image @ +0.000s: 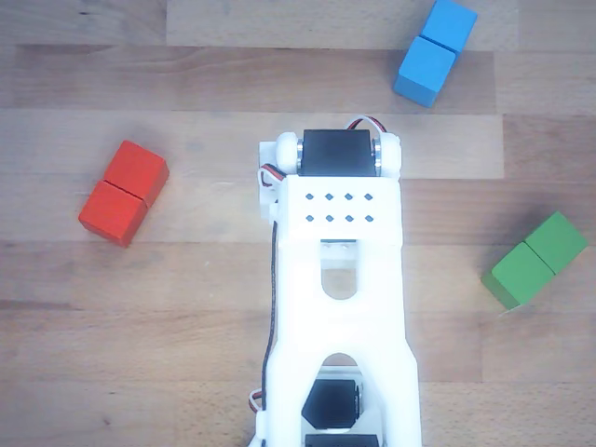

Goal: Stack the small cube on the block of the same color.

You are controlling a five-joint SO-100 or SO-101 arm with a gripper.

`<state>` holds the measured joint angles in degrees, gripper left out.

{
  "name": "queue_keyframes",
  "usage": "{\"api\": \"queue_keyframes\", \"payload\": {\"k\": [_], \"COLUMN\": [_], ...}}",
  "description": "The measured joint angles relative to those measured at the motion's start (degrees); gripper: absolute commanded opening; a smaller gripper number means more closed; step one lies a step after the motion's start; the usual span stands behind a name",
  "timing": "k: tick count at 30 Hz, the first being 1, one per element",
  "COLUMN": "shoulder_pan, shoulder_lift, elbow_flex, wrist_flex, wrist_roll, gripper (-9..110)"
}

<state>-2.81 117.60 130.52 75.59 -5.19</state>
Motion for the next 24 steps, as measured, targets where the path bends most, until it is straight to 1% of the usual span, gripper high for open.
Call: {"api": "queue_keyframes", "payload": {"k": [3,10,13,17,24], "shoulder_pan": [0.0,0.0,0.0,0.0,0.0], "shoulder_lift": [0.0,0.0,0.0,0.0,-5.54], "elbow_flex": [0.0,0.0,0.0,0.0,0.0], "wrist_flex": [0.0,0.0,0.0,0.0,0.0], "wrist_roll": [0.0,0.0,0.0,0.0,0.0], "gripper": [9,31,37,37,31]}}
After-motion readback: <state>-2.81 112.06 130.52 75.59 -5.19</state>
